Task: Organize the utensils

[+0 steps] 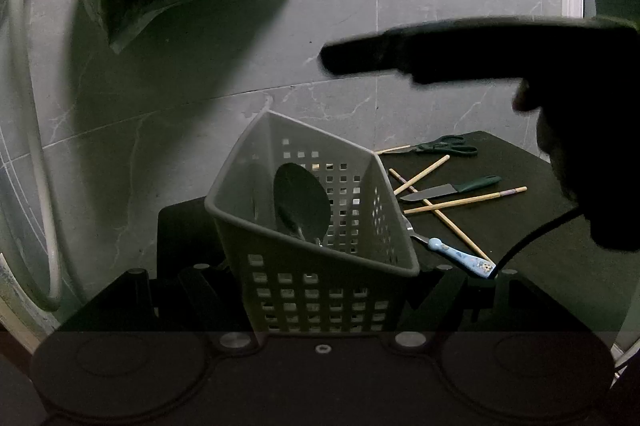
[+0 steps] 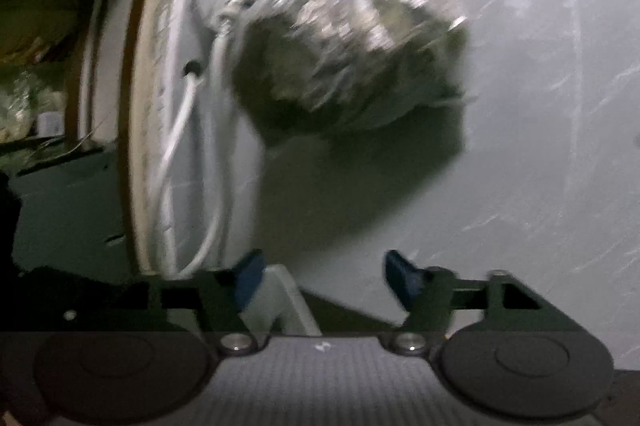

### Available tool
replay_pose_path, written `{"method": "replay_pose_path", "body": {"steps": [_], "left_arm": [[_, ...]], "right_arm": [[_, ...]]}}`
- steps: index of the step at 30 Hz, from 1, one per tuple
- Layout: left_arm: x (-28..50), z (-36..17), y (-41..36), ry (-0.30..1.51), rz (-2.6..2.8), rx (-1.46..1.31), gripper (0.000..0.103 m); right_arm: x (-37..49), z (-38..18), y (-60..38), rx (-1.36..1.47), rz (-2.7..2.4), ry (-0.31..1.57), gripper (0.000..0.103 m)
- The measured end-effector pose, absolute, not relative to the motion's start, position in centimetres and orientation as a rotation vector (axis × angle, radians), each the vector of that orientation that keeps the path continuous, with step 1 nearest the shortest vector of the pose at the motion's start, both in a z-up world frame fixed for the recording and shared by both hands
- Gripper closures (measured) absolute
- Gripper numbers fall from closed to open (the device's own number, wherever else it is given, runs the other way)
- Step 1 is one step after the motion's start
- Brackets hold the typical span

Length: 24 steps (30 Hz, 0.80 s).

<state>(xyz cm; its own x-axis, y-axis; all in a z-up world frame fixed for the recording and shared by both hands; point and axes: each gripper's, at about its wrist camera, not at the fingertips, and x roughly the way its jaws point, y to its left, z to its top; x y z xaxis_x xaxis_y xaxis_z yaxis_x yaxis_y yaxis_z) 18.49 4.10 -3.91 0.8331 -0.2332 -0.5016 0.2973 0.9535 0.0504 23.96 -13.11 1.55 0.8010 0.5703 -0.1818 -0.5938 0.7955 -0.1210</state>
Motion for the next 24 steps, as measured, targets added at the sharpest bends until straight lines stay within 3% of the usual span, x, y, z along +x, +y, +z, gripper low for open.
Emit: {"method": "replay_pose_path", "body": {"steps": [4, 24], "left_arm": [[18.4, -3.9, 4.2, 0.515, -0.276, 0.129, 0.027], [18.3, -3.6, 3.8, 0.531, -0.251, 0.135, 0.026]], "right_arm": [[25.6, 1.4, -14.9, -0.201, 0.532, 0.143, 0.001], [33.6, -7.1, -20.4, -0.227, 0.544, 0.616, 0.0]]}}
